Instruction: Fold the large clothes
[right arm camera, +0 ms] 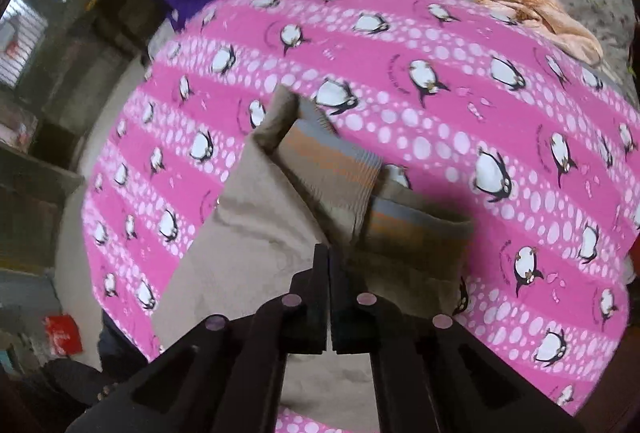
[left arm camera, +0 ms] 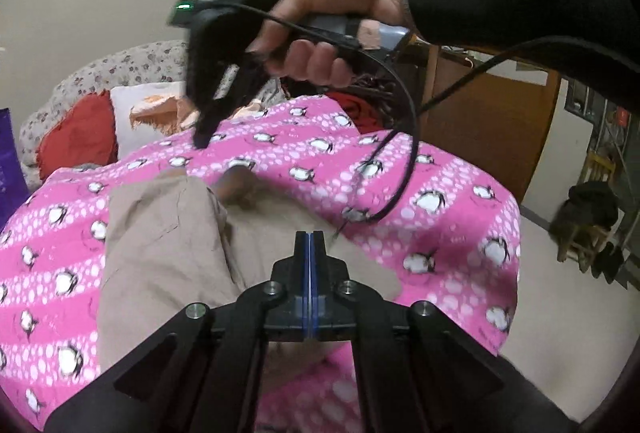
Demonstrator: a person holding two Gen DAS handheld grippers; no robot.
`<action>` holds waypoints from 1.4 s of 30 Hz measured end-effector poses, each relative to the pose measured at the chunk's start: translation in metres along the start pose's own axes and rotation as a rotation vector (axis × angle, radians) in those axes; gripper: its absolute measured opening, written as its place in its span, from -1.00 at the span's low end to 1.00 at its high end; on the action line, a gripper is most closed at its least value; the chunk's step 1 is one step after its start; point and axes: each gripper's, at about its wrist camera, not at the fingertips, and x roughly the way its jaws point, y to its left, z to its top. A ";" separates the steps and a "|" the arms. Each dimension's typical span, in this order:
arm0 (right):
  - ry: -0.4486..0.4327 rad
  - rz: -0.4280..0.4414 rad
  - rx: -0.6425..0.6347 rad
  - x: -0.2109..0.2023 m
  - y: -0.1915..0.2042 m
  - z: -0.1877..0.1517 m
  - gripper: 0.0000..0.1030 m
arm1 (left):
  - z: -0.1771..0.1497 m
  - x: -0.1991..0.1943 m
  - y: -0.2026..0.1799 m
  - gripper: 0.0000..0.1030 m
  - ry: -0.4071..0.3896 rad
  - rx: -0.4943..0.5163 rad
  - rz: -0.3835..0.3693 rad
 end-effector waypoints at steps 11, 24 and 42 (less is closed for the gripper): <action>-0.221 0.259 0.120 0.016 0.004 -0.060 0.26 | -0.048 -0.048 0.028 0.74 0.021 0.149 0.242; -0.282 0.320 0.203 0.008 -0.020 -0.087 0.26 | -0.058 0.027 0.007 0.74 0.146 0.462 0.499; -0.193 0.521 0.375 0.102 -0.026 -0.006 0.60 | -0.035 0.013 0.027 -0.69 0.136 0.212 0.345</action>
